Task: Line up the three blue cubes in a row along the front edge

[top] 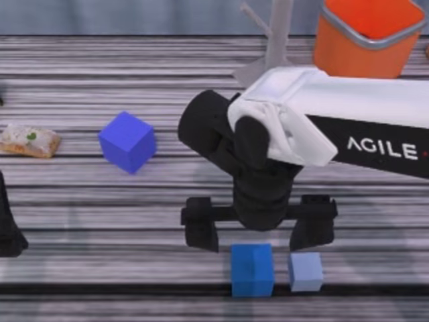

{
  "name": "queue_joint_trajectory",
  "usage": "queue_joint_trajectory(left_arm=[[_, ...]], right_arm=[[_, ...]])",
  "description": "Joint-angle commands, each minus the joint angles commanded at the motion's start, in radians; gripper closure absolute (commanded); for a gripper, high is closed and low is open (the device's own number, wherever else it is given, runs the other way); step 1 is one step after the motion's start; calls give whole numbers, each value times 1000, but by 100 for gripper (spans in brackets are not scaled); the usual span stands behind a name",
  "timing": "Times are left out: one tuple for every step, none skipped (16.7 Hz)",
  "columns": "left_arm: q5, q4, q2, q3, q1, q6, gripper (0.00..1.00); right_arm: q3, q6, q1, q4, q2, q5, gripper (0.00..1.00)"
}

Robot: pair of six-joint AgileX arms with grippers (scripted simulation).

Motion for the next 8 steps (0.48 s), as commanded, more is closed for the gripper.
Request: queue_joint_trajectory(left_arm=[[0, 0, 0, 0, 0, 0, 0], [0, 0, 0, 0, 0, 0, 0], [0, 0, 0, 0, 0, 0, 0], [0, 0, 0, 0, 0, 0, 0], [0, 0, 0, 0, 0, 0, 0], [2, -7, 9, 9, -3, 2, 0], [5, -21, 27, 29, -9, 6, 0], [9, -42, 55, 58, -17, 11, 0]], right_arm=[[3, 0, 0, -4, -3, 0, 0], [3, 0, 0, -4, -3, 0, 0], [3, 0, 0, -4, -3, 0, 0], [1, 0, -5, -2, 0, 0, 0], [1, 0, -5, -2, 0, 0, 0], [-4, -4, -8, 4, -8, 2, 0], [-14, -12, -15, 14, -25, 7, 0], [-30, -24, -26, 28, -50, 13, 0]])
